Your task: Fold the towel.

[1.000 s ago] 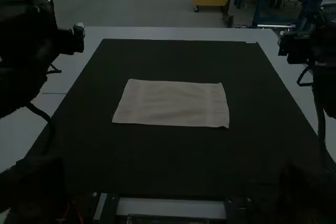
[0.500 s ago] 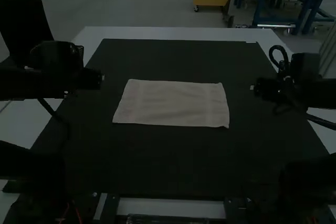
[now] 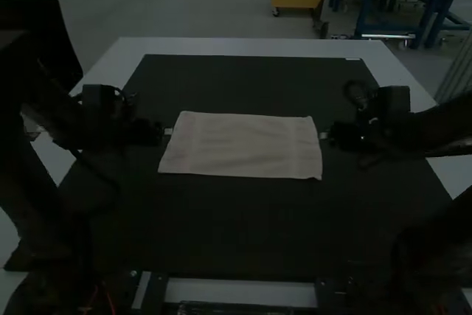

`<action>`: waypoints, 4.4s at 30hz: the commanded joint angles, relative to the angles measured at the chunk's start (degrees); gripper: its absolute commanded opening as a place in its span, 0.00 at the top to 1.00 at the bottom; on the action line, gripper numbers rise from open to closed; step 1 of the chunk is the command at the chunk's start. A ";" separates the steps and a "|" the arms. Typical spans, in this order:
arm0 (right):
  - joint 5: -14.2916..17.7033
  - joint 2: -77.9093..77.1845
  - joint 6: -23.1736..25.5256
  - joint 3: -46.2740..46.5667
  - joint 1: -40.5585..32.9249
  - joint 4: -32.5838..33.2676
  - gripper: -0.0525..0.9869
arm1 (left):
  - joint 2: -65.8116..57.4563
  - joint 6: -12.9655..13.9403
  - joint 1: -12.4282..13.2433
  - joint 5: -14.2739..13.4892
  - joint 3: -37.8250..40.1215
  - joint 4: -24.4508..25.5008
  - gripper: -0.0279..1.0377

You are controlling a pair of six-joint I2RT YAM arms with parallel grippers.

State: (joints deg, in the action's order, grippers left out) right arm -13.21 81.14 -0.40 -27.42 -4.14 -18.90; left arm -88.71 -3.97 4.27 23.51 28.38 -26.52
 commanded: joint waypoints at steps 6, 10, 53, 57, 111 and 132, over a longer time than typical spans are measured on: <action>-1.29 6.31 0.05 -3.69 -2.10 -5.98 0.08 | -9.47 1.86 0.30 1.19 4.49 -4.94 0.07; -1.20 11.32 -0.12 -5.28 -2.10 -9.58 0.08 | -13.07 3.88 0.21 0.22 6.60 -6.88 0.07; -1.82 40.32 -3.11 -23.56 -2.63 -18.90 0.07 | -33.46 10.30 -3.92 -1.18 29.89 -0.02 0.07; -1.20 40.32 -4.08 -23.91 -2.63 -18.99 0.08 | -33.55 11.53 -4.80 -2.94 29.89 0.42 0.08; -6.47 19.84 -7.86 -17.67 -0.25 -9.76 0.97 | -12.10 14.43 -4.19 -2.68 21.36 10.00 0.96; -9.73 7.54 -9.44 -4.31 -0.25 -2.81 0.97 | 5.83 14.69 -4.36 -5.67 2.56 9.82 0.96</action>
State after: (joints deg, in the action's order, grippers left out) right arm -21.78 89.82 -8.91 -33.10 -5.32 -21.56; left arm -84.51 10.02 -0.64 19.49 33.47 -15.59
